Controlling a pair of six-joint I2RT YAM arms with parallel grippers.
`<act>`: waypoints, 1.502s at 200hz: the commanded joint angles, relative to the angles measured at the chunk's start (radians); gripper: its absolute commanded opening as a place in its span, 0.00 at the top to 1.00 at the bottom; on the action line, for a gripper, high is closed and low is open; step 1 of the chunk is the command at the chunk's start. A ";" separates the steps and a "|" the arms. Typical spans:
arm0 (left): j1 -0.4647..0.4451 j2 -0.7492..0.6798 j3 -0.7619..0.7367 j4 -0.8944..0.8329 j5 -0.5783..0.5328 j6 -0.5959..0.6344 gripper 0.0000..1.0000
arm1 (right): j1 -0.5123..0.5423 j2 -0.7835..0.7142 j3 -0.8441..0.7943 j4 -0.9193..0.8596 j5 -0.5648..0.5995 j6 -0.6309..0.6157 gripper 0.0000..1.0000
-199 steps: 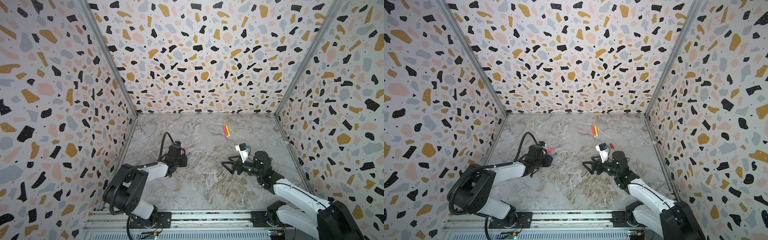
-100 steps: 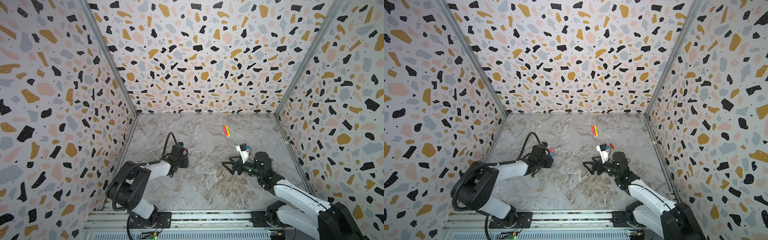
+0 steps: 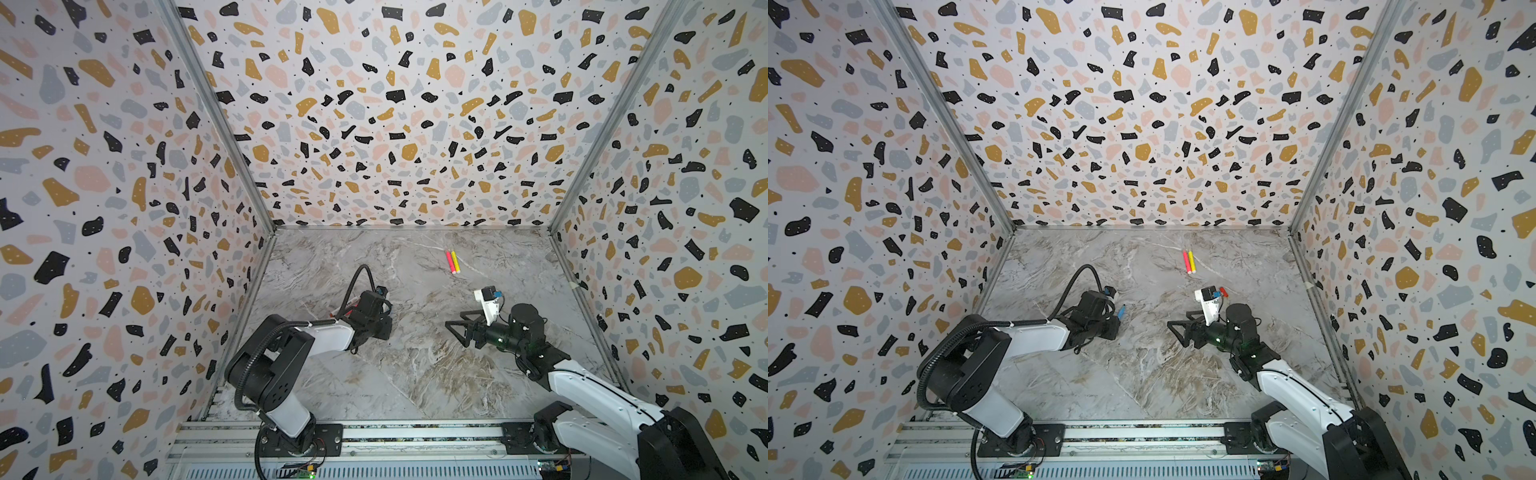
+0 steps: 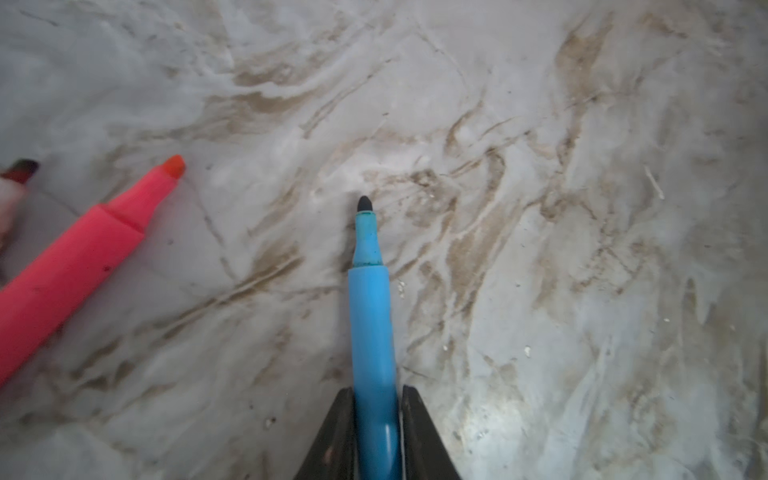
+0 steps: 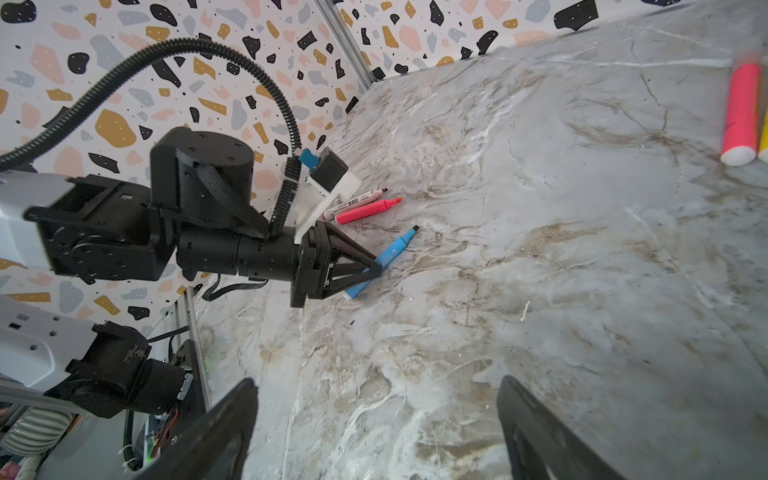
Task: Insert the pens into the pen caps
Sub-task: 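Lift the blue marker upright with the left gripper toward the right gripper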
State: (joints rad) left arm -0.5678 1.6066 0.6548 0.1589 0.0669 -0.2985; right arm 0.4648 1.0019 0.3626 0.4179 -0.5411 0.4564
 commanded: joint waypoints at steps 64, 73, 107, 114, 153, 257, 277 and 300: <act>-0.049 -0.224 -0.210 0.265 0.158 -0.068 0.81 | 0.026 0.173 -0.002 0.076 -0.023 0.087 0.12; -0.055 -0.226 -0.216 0.272 0.160 -0.072 0.82 | 0.036 0.184 0.001 0.080 -0.020 0.089 0.12; -0.080 -0.245 -0.255 0.361 0.174 -0.117 0.83 | 0.091 0.212 -0.012 0.177 -0.046 0.136 0.11; -0.085 -0.249 -0.265 0.388 0.181 -0.132 0.83 | 0.096 0.224 -0.016 0.211 -0.057 0.158 0.11; -0.128 -0.280 -0.296 0.489 0.177 -0.186 0.84 | 0.101 0.346 0.014 0.324 -0.105 0.272 0.17; -0.212 -0.353 -0.334 0.591 0.156 -0.245 0.85 | 0.162 0.610 0.054 0.787 -0.167 0.543 0.39; -0.232 -0.359 -0.335 0.590 0.148 -0.245 0.85 | 0.161 0.623 0.069 0.799 -0.174 0.553 0.43; -0.248 -0.350 -0.332 0.592 0.145 -0.244 0.85 | 0.161 0.635 0.088 0.802 -0.179 0.556 0.49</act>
State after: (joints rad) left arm -0.7990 1.2633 0.3309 0.6834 0.2237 -0.5411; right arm 0.6235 1.6337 0.4129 1.1576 -0.6941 0.9867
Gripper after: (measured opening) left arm 0.148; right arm 0.540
